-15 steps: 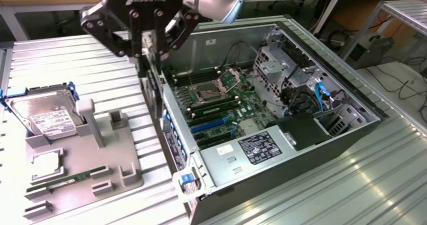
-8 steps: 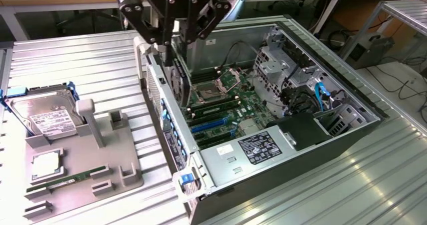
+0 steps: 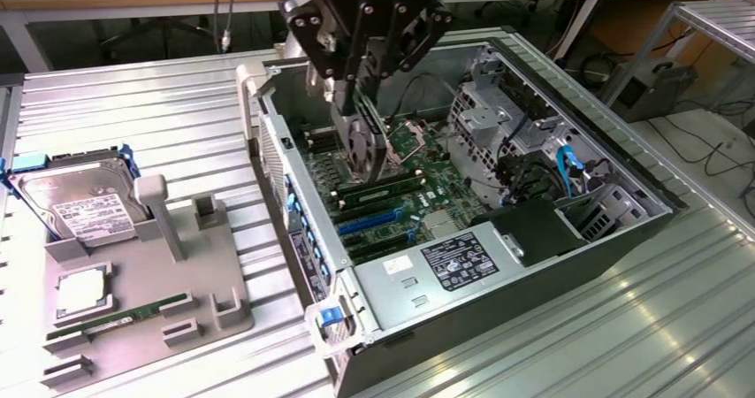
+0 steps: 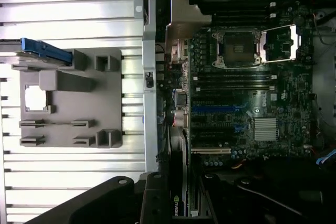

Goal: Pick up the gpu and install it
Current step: 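Pick up the gpu and move the gpu toward the slot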

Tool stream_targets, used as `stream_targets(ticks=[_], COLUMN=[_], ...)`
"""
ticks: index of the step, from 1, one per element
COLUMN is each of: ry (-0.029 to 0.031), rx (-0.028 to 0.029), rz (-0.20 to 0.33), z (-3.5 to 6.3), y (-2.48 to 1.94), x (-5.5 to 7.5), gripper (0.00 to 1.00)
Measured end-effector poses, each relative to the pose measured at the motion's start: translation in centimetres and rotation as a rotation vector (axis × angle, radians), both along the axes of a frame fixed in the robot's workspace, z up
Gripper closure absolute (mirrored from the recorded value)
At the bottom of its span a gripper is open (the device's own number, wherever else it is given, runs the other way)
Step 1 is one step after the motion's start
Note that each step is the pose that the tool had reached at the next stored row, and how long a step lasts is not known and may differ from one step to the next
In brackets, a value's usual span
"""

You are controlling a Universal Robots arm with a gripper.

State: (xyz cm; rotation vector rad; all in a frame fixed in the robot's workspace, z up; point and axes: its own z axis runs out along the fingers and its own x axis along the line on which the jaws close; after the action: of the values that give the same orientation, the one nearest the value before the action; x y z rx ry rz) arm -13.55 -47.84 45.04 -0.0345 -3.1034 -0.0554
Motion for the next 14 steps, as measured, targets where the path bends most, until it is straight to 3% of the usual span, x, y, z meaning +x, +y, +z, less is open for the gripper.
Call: stream_targets(ticks=[8, 14], ry=[0.0012, 0.0012], rx=[-0.0129, -0.0239], rz=[0.0, 0.0], z=[-1.83, -3.34], y=[0.6, 1.37], x=[4.6, 8.4], gripper=[0.74, 0.74])
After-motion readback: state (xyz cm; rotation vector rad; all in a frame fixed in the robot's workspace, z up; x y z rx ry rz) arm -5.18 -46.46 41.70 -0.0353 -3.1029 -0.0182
